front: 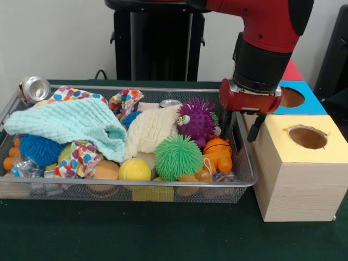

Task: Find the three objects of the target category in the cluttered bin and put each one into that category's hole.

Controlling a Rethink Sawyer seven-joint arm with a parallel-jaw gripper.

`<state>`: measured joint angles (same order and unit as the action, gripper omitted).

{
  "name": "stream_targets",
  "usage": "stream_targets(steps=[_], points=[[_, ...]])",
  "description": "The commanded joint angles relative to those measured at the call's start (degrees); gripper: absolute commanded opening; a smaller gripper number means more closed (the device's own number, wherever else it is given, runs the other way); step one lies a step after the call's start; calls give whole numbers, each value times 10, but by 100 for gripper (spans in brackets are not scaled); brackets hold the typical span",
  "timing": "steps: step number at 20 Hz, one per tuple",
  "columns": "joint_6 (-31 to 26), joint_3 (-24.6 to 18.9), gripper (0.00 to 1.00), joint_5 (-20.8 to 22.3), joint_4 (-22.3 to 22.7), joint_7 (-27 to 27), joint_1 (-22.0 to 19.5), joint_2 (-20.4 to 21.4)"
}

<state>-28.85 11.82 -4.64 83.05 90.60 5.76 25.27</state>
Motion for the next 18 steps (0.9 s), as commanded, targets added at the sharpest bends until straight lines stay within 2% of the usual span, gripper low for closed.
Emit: stream_targets(steps=[1, 10, 18], points=[[-9, -45, 100, -26, -23, 112, -21, -55], [52, -57, 100, -34, -13, 121, -24, -79], [89, -38, 100, -36, -7, 137, -6, -98]])
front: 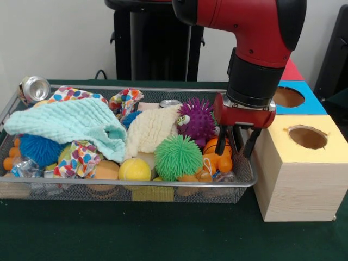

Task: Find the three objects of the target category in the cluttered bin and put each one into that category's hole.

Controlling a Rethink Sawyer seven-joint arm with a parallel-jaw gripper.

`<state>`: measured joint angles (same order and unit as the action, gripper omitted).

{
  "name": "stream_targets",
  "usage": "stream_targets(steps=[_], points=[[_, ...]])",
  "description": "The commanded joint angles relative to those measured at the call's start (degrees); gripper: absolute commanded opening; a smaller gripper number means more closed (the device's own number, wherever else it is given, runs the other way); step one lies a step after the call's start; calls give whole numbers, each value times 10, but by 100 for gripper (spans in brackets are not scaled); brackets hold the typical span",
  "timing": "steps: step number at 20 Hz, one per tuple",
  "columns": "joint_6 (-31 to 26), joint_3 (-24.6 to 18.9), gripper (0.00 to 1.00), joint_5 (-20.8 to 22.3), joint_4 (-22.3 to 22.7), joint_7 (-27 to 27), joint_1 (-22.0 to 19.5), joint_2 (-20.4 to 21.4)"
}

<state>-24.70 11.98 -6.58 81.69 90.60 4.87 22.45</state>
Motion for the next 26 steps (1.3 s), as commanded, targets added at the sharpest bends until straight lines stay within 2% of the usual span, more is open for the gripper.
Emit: stream_targets(steps=[1, 6, 16, 26], points=[[49, -41, 100, -18, 6, 135, 2, -72], [59, -46, 100, -25, 5, 131, -2, -78], [118, -95, 100, -34, 36, 120, -35, -82], [108, -107, 100, -40, 58, 111, -45, -62]])
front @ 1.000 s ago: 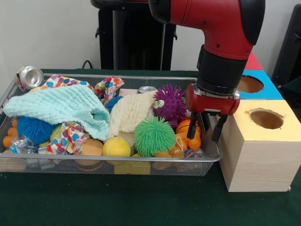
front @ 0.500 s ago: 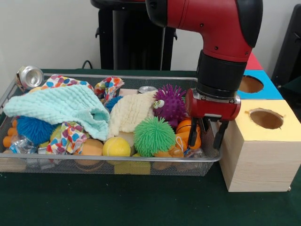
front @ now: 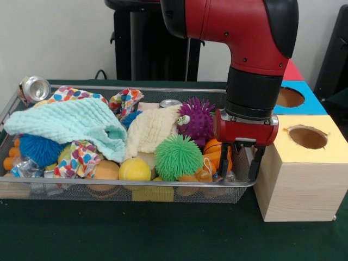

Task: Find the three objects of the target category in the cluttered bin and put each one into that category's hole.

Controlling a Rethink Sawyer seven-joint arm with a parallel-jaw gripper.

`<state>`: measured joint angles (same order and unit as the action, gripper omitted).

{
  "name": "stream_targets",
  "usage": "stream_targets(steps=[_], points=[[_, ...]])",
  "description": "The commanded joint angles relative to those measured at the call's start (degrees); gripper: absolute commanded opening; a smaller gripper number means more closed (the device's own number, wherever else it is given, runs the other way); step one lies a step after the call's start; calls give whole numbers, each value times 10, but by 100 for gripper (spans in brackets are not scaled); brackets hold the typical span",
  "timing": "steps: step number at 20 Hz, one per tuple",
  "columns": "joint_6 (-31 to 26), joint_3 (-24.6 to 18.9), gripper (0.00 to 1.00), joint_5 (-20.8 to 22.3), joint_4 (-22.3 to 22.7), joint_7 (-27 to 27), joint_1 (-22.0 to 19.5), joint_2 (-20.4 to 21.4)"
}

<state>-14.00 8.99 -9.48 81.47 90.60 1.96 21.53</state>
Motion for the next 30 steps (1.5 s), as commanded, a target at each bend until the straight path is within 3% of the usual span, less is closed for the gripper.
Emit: stream_targets(steps=[1, 19, 30], points=[[-2, -77, 100, -11, 61, 111, -16, -51], [-21, -66, 100, -16, 82, 118, -11, -27], [10, -83, 100, -8, 105, 114, -29, -23]])
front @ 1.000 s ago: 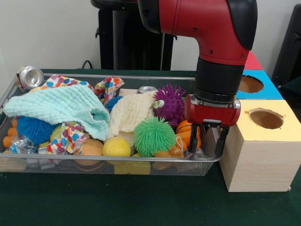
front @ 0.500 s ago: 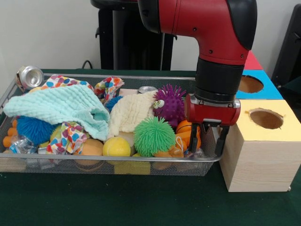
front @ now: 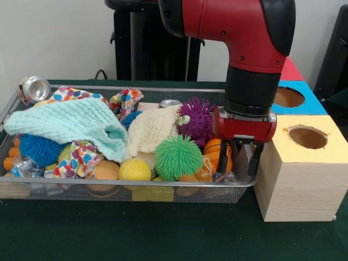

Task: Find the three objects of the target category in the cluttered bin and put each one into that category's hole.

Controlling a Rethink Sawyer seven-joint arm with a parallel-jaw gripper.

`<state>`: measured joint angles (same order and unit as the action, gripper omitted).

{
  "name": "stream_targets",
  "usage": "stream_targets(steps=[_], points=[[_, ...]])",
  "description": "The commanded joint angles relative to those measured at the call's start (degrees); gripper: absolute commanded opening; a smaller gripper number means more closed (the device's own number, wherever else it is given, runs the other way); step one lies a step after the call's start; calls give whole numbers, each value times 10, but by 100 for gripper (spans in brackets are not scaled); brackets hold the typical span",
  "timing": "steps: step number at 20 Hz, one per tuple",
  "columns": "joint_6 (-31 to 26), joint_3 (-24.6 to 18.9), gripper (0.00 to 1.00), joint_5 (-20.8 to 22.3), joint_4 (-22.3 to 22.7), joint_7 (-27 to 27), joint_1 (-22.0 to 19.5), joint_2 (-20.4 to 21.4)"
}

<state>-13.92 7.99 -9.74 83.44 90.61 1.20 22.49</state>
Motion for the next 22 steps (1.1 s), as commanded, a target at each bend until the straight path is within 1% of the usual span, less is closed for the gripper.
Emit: stream_targets(steps=[1, 4, 16, 18, 22], points=[[15, -77, 100, -3, 90, 113, -26, -32], [25, -87, 100, 2, 98, 107, -39, -33], [32, -99, 100, 6, 103, 102, -53, -35], [27, -92, 100, 6, 100, 101, -47, -36], [19, -34, 100, 11, 68, 102, -3, -57]])
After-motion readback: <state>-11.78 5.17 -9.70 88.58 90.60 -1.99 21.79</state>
